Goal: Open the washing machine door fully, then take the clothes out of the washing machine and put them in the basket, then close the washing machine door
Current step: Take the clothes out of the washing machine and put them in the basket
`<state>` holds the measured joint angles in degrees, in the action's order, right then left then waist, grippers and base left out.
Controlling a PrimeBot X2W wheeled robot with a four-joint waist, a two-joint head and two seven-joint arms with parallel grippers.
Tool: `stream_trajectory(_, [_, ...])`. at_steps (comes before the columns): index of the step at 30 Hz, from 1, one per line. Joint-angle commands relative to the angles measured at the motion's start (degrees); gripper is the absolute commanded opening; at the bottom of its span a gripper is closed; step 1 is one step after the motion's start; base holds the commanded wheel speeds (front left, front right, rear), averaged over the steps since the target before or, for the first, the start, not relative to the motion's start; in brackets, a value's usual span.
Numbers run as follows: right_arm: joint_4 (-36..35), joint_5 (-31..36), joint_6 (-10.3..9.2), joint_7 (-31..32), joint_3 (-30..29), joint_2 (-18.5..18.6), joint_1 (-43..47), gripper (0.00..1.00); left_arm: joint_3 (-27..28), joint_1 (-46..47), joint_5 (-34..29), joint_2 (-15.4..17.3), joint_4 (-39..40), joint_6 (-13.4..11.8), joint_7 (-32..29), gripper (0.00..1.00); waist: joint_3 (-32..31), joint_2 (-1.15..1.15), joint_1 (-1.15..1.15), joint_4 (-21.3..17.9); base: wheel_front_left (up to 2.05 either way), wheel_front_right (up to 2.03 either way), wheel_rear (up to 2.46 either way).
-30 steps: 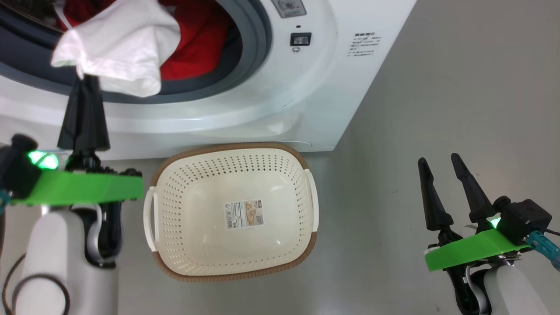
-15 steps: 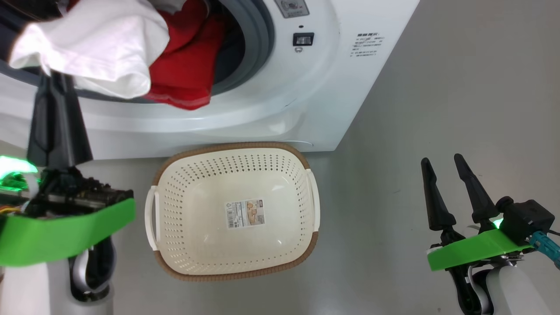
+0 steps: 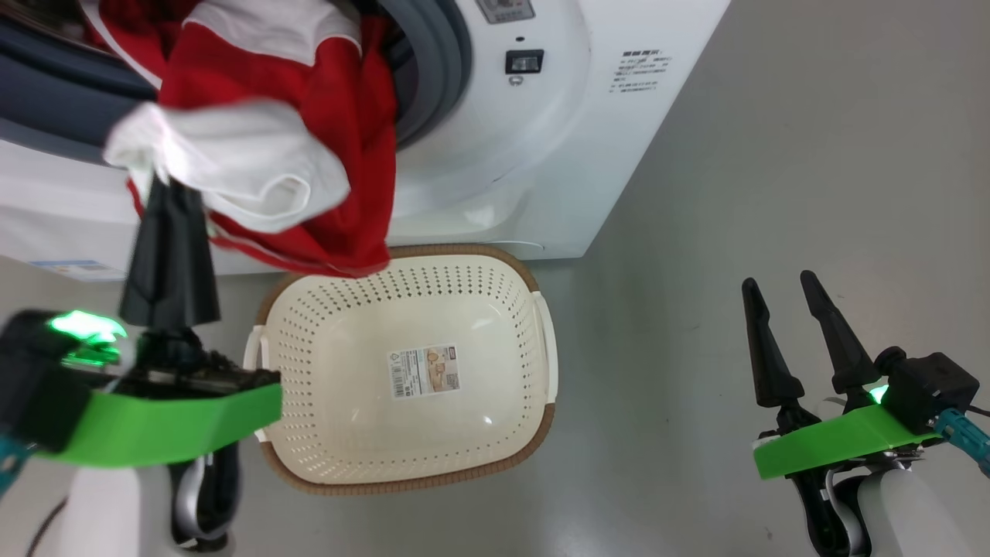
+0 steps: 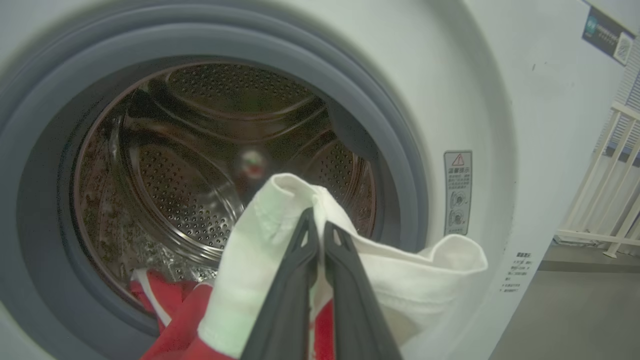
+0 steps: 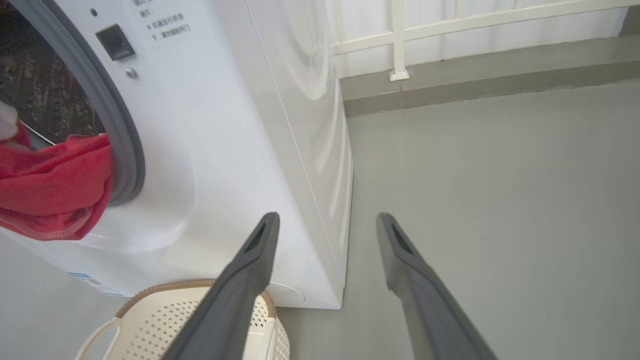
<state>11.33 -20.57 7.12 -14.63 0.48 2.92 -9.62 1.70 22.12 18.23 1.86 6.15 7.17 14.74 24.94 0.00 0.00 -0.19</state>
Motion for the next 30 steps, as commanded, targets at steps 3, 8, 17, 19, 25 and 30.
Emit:
stream_trajectory(3, [-1.4,-0.4,0.36,-0.4,1.4,0.0,-0.6,1.00,0.8,-1.5,0.4,1.0,-4.2,0.3,0.3,0.00,0.6,0.00,0.00,-0.5,0.00,0.00,0.00])
stream_trajectory(8, [-1.6,-0.8,0.36,-0.4,1.6,0.0,-1.0,1.00,-0.8,-1.7,0.1,1.0,-13.9,0.3,0.3,0.00,2.0,0.00,0.00,-1.0,0.00,0.00,0.00])
stream_trajectory(17, [-2.0,-1.1,0.36,-0.4,2.3,0.0,-2.2,1.00,-3.1,3.6,-1.7,1.6,-31.7,0.3,0.3,0.00,5.7,0.00,0.00,-2.3,0.00,0.00,0.00])
stream_trajectory(19, [-2.1,-1.0,0.36,-0.4,2.1,0.0,-2.5,1.00,-3.4,5.9,-2.1,1.9,-35.1,0.3,0.3,0.00,6.7,0.00,0.00,-2.4,0.00,0.00,0.00])
stream_trajectory(25, [-2.5,-1.0,0.36,-0.4,2.4,0.0,-3.7,1.00,-3.6,11.9,-3.3,2.5,-45.1,0.3,0.3,0.00,9.1,0.00,0.00,-3.4,0.00,0.00,0.00])
stream_trajectory(30, [-2.7,-1.3,0.36,-0.4,2.6,0.0,-4.2,1.00,-3.7,16.2,-4.5,2.9,-50.2,0.3,0.3,0.00,10.5,0.00,0.00,-4.0,0.00,0.00,0.00])
